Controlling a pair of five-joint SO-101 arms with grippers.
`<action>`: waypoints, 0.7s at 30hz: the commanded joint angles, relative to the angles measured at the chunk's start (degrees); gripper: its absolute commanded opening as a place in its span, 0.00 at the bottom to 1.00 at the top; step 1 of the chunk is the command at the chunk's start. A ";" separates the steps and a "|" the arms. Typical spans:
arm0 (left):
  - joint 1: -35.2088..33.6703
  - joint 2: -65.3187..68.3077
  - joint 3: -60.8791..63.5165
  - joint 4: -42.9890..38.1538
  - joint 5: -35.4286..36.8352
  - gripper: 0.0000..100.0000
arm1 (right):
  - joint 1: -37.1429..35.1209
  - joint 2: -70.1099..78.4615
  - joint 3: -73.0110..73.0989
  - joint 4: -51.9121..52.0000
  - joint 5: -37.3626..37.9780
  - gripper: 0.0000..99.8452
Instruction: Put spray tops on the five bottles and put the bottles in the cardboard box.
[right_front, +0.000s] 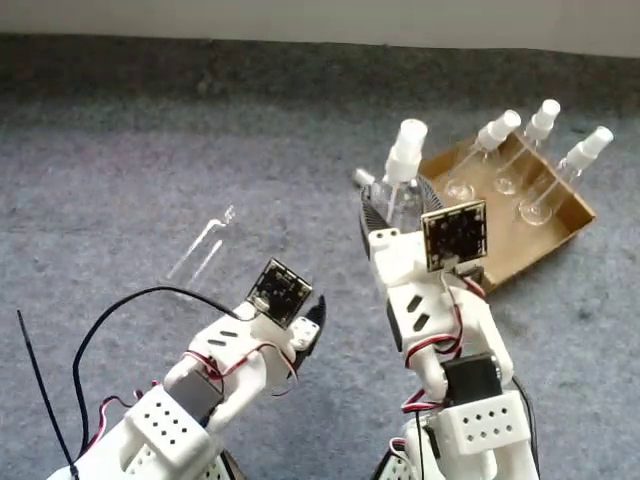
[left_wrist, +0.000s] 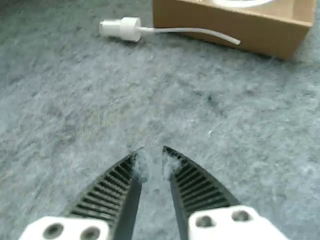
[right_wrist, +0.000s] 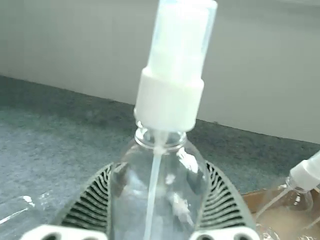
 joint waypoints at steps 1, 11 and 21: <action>6.55 -0.75 -0.48 -4.48 -0.26 0.00 | -4.88 -4.00 -3.12 2.07 -0.53 0.03; 9.10 -0.75 -0.75 -4.92 0.09 0.00 | -9.98 -9.36 0.22 2.24 -0.53 0.03; 12.53 -13.49 -0.40 -4.92 0.09 0.00 | -9.71 -9.45 1.71 2.33 -0.53 0.03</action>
